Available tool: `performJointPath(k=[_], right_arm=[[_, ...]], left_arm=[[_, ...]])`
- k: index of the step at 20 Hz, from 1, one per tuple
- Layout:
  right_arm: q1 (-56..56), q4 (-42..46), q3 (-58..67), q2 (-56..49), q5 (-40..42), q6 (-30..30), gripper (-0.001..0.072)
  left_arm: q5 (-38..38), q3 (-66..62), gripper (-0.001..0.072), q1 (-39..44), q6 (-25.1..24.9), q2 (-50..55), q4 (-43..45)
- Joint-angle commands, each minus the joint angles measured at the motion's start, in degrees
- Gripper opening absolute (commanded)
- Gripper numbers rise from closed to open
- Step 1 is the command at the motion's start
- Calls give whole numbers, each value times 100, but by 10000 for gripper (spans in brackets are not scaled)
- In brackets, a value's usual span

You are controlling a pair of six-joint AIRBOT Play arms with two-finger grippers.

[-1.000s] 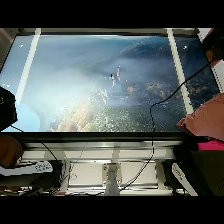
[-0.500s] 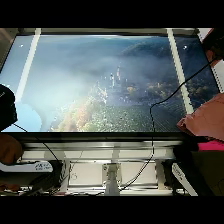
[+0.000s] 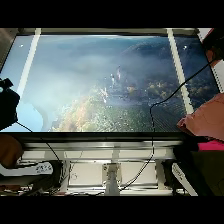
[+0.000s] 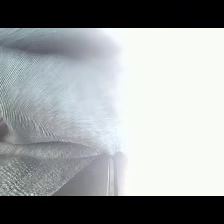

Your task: Fold the clothes and pants, and hang the long-sleeved shirts on hangers.

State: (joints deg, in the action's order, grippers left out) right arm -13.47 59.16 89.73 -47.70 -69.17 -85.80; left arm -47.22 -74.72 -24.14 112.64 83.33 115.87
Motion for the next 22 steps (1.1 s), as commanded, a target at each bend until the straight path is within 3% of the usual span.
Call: performJointPath(k=[1,6,10,16,22], right_arm=[[7,-2,-4,-2,-2,-2,27],[7,-2,-2,-2,-2,-2,27],[7,-2,-2,-2,-2,-2,26],[7,-2,-2,-2,-2,-2,27],[7,-2,-2,-2,-2,-2,27]], left_arm=[[544,-4,18,721,-260,-323,70],[1320,-4,17,2546,-258,-1047,70],[1335,-4,17,4186,-254,-1421,66],[1432,-4,17,6651,61,-1355,63],[2072,-4,17,8568,417,-1003,66]])
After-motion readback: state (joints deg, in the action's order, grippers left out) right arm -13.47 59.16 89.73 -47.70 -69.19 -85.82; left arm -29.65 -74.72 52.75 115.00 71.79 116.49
